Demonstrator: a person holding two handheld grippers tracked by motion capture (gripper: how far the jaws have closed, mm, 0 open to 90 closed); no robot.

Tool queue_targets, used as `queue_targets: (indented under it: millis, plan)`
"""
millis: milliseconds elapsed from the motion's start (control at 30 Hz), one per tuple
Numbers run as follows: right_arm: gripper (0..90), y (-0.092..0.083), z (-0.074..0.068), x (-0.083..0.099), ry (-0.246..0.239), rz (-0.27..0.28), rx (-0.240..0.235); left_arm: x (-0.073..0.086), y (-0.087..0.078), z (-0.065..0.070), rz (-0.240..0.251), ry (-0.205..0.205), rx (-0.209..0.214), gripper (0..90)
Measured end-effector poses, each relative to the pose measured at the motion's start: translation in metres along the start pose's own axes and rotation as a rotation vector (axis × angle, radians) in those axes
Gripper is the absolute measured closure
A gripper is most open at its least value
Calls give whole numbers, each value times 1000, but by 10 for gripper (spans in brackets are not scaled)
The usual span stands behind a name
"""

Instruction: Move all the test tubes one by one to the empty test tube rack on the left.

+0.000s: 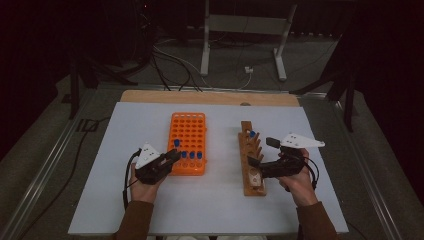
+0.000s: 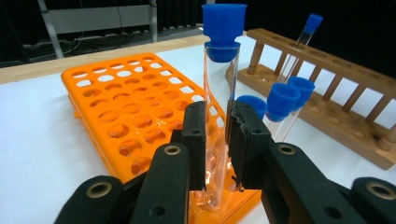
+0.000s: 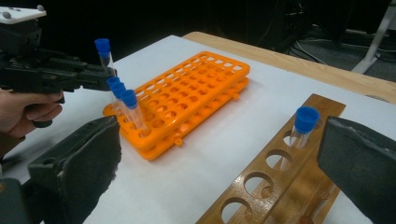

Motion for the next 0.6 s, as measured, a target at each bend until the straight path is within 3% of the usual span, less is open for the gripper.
queue_targets:
  millis: [267,600]
  plan:
    - [0,0,1,2,-1,-4,-3,13,6,-1,-108,-13,14,785]
    - [0,0,3,5,4,-14,-2,17,5,1,-146,20,13,787]
Point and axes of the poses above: each handheld gripper's, and its own axes: y roughly forward along the jaws, x roughly out of its underside, z roughly to its right, the point moved 5 cm from there along y, roughly forward along the jaws, and after that the axes turned 8 degrees about y, right-handed, at the moved point
